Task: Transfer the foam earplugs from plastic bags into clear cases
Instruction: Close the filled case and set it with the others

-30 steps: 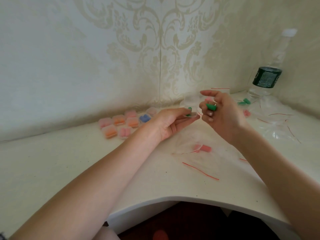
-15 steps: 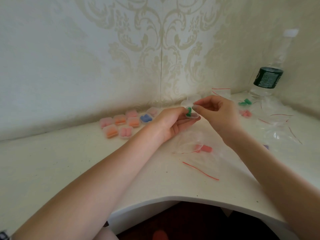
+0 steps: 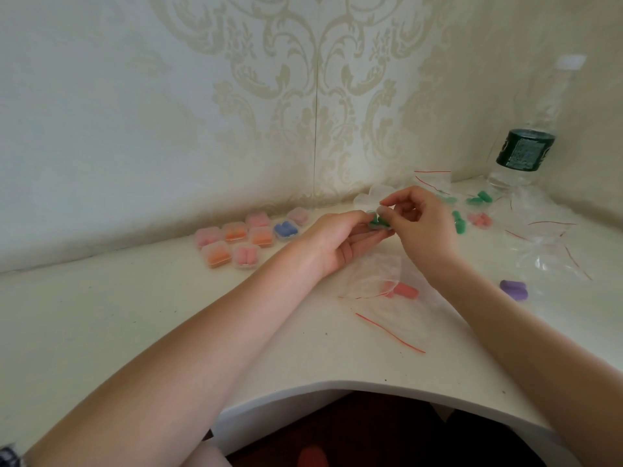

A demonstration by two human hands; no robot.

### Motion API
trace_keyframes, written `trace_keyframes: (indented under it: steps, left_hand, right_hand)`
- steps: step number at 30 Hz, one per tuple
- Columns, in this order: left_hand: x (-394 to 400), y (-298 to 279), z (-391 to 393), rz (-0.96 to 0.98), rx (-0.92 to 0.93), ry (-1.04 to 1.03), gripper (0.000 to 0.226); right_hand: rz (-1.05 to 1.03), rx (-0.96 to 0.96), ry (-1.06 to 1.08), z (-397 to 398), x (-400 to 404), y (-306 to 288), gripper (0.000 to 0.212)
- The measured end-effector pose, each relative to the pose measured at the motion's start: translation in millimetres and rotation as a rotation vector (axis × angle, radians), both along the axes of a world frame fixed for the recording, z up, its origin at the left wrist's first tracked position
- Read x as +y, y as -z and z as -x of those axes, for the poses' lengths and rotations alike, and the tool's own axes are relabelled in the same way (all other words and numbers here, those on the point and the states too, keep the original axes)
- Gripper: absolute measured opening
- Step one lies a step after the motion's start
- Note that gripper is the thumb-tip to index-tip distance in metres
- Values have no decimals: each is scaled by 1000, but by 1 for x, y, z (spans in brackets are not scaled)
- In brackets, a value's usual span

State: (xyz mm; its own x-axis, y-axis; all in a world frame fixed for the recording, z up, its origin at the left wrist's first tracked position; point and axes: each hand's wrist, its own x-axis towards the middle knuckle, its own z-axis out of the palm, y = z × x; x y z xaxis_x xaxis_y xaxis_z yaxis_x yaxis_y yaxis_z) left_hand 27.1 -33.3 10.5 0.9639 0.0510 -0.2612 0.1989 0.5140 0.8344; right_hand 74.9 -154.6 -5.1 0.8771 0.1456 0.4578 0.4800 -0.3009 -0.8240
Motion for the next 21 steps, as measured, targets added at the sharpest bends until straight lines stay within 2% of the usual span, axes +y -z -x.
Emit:
trace_keyframes:
  steps: [6,11,16,19,21]
  left_hand:
    - [6,0,-3,41,31,-51,11]
    - [10,1,-6,3,24,-86,10]
    - [8,2,-6,-40,15,-73,12]
    - [10,3,-6,-33,11,-67,12]
    - [11,3,-7,-20,13,-60,9]
  right_hand:
    - [100,-71,-84,3,-1,-2,5]
    - [227,-111,-124,-1,-5,-4,19]
    - [217,-147,-109,1,-5,-6,21]
    - [175,-108,-94,2,-6,-7,13]
    - [148,-55,-59,-2,-9,-8,26]
